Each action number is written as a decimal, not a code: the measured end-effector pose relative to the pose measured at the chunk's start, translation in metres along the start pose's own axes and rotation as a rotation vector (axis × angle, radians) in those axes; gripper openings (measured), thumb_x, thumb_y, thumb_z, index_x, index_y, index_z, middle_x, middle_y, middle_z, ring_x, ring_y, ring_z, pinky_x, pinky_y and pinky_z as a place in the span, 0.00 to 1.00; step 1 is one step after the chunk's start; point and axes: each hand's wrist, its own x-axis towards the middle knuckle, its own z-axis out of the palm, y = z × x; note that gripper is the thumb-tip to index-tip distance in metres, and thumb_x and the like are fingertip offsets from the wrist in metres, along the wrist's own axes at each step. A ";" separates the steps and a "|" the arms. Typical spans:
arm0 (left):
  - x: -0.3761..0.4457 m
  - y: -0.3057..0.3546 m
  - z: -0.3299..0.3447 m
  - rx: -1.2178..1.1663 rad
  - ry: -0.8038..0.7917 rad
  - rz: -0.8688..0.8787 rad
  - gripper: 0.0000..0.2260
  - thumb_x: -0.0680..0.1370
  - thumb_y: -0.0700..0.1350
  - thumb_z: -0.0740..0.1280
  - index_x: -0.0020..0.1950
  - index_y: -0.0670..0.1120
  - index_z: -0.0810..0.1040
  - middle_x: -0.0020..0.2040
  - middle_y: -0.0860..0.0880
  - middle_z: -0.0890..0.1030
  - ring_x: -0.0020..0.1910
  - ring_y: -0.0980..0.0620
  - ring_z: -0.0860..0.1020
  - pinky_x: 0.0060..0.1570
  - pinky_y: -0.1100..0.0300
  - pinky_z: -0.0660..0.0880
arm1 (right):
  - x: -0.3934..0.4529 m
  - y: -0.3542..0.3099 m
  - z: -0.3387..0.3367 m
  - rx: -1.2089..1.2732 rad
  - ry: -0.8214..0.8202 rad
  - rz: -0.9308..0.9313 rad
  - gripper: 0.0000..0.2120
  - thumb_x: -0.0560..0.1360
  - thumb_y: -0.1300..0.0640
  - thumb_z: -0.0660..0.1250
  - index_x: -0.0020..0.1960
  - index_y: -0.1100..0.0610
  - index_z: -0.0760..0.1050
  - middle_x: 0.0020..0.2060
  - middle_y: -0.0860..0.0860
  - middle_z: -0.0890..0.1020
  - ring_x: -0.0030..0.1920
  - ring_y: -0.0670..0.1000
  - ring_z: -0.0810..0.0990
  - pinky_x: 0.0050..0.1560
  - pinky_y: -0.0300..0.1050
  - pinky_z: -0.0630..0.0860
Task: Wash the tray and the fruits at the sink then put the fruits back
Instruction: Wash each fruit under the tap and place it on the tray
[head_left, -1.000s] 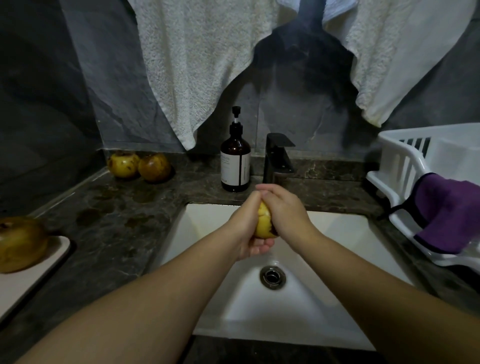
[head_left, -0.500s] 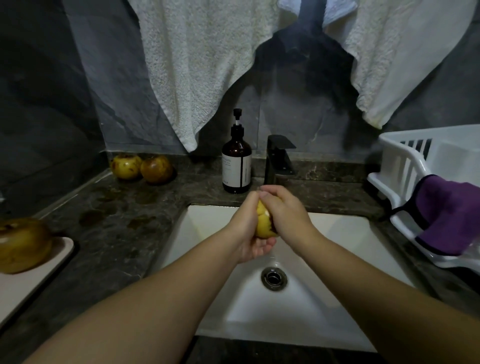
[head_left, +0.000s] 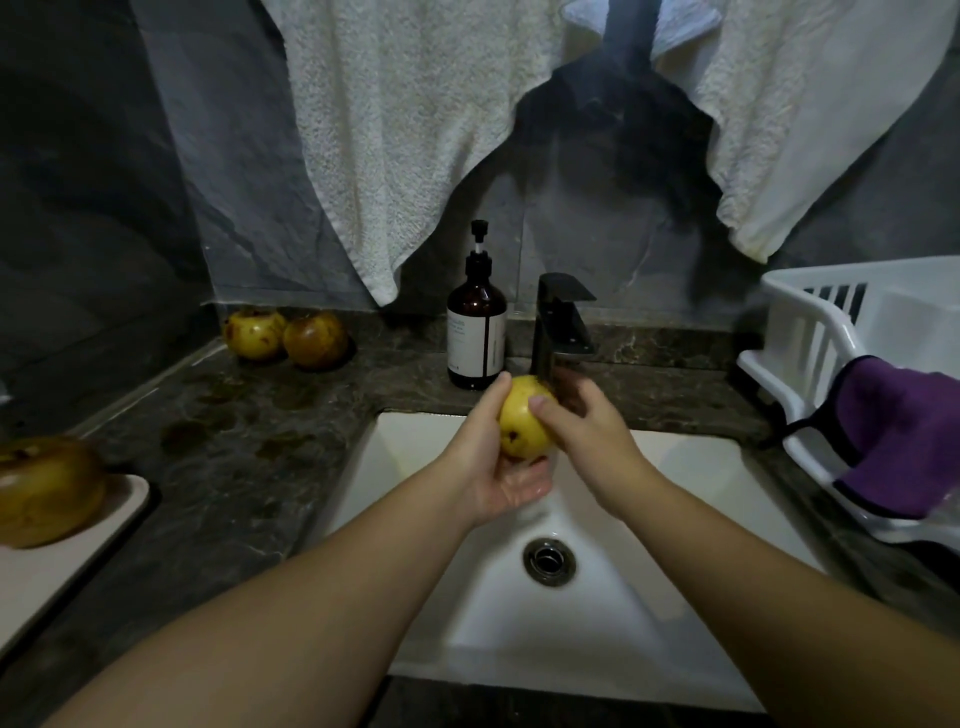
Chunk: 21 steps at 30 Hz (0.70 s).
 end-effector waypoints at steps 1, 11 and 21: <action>0.001 0.000 0.001 0.011 0.010 -0.009 0.30 0.73 0.67 0.73 0.57 0.41 0.82 0.40 0.42 0.86 0.39 0.46 0.86 0.40 0.52 0.85 | 0.003 0.001 -0.005 0.047 0.023 0.009 0.20 0.79 0.51 0.71 0.70 0.51 0.74 0.63 0.52 0.80 0.61 0.50 0.79 0.62 0.51 0.78; 0.004 -0.004 0.001 -0.016 -0.084 -0.016 0.25 0.75 0.61 0.75 0.61 0.42 0.82 0.49 0.38 0.87 0.49 0.41 0.87 0.52 0.47 0.84 | -0.004 -0.002 0.001 0.048 -0.108 0.081 0.16 0.80 0.44 0.67 0.66 0.45 0.75 0.63 0.51 0.78 0.59 0.50 0.79 0.56 0.47 0.78; -0.003 -0.003 0.002 0.167 -0.042 -0.083 0.29 0.70 0.61 0.77 0.61 0.42 0.80 0.49 0.41 0.82 0.45 0.45 0.83 0.43 0.56 0.83 | 0.002 0.001 -0.015 -0.009 -0.226 -0.032 0.17 0.75 0.46 0.62 0.61 0.47 0.79 0.59 0.51 0.80 0.59 0.52 0.79 0.55 0.44 0.76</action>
